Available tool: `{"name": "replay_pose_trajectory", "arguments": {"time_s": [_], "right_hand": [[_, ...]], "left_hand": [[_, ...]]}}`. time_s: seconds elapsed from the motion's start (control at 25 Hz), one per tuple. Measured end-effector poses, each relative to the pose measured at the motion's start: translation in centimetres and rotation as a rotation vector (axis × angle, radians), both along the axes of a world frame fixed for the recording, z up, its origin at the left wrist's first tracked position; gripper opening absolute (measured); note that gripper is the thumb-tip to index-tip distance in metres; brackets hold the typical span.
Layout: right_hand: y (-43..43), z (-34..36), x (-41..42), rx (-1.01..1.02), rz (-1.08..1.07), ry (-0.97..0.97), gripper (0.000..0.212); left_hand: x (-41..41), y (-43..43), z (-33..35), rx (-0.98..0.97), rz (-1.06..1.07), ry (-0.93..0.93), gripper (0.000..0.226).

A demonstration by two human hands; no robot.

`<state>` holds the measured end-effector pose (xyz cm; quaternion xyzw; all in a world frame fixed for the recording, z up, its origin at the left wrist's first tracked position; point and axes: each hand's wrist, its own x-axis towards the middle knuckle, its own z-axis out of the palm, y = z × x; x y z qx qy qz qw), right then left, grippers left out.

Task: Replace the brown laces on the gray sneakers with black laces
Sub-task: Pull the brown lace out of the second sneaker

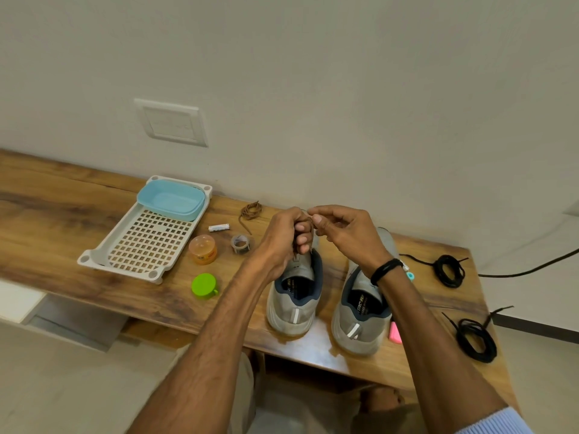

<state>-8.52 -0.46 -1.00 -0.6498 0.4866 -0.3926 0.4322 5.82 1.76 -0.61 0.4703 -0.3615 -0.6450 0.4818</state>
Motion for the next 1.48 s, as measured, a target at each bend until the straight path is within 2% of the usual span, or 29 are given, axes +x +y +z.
{"name": "replay_pose_trajectory", "arguments": {"time_s": [0.16,0.4,0.48,0.6,0.76,0.88,0.96,1.04,1.12,1.32,1.48], "right_hand": [[0.2,0.4,-0.3,0.066,0.178,-0.084,0.021],[0.5,0.6,-0.1,0.057,0.119,-0.096,0.012],[0.4,0.5,0.1,0.021,0.070,-0.035,0.007],[0.1,-0.3,0.6,-0.066,-0.036,0.131,0.017],[0.0,-0.7,2.0,-0.200,-0.098,0.280,0.008],[-0.7,-0.4,1.9,-0.285,-0.223,0.242,0.009],[-1.4,-0.4,1.6,-0.255,-0.260,0.193,0.009],[-2.0,-0.6,1.7,-0.210,-0.253,0.150,0.009],[-2.3,-1.1,2.3,-0.178,-0.226,0.095,0.008],[-4.1,-2.0,3.8,-0.099,-0.166,-0.008,0.015],[-4.7,-2.7,5.3,-0.066,-0.135,0.030,0.011]], "left_hand": [[0.1,-0.1,-0.3,-0.003,0.067,0.007,0.032],[0.1,-0.1,-0.4,-0.006,0.062,-0.081,0.047],[0.2,-0.2,-0.3,0.019,0.062,-0.089,0.040],[0.4,-0.5,-0.4,0.114,0.080,-0.034,0.022],[1.7,-1.5,-0.9,0.220,0.184,-0.024,0.024],[4.7,-4.1,-2.2,0.208,0.309,-0.204,0.007],[7.1,-6.8,-3.6,0.171,0.424,-0.310,0.010],[9.1,-9.4,-4.7,0.141,0.493,-0.624,0.019],[10.6,-11.3,-5.8,0.121,0.444,-0.931,0.023],[12.5,-14.8,-9.2,0.145,0.218,-1.337,0.023],[12.8,-16.0,-9.7,0.082,0.127,-1.446,0.022]]}}
